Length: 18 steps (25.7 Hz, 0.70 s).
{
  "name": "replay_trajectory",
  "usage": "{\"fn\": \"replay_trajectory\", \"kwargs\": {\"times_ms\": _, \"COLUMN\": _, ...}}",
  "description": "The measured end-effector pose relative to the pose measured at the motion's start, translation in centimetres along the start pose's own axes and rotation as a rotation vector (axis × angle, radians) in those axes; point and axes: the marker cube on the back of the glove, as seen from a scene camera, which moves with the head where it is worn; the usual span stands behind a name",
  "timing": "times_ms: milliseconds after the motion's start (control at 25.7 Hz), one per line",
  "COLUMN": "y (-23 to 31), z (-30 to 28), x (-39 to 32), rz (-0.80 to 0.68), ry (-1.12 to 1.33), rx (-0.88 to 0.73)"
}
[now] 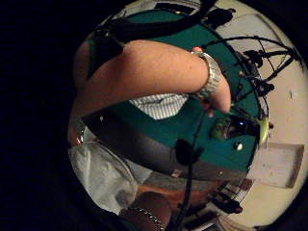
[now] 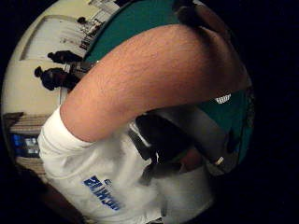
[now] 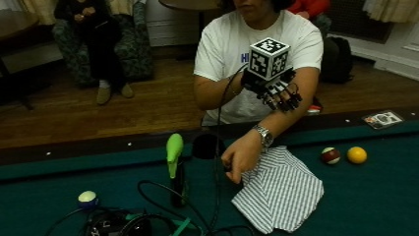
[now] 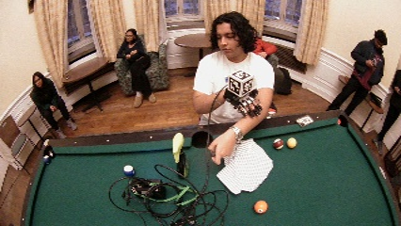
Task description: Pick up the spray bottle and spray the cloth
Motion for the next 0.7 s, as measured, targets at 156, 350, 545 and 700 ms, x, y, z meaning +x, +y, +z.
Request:
{"fn": "replay_trajectory", "kwargs": {"times_ms": 156, "y": -0.1, "z": -0.1, "x": -0.2, "rz": -0.010, "ry": 0.004, "rx": 0.003}}
{"fn": "replay_trajectory", "kwargs": {"times_ms": 350, "y": 0.0, "z": 0.1, "x": -0.5, "rz": -0.009, "ry": 0.002, "rx": -0.003}}
{"fn": "replay_trajectory", "kwargs": {"times_ms": 545, "y": 0.0, "z": -0.5, "x": 0.4, "rz": 0.001, "ry": 0.003, "rx": -0.001}}
{"fn": "replay_trajectory", "kwargs": {"times_ms": 700, "y": 0.6, "z": -2.2, "x": 2.5, "rz": 0.045, "ry": -0.001, "rx": 0.045}}
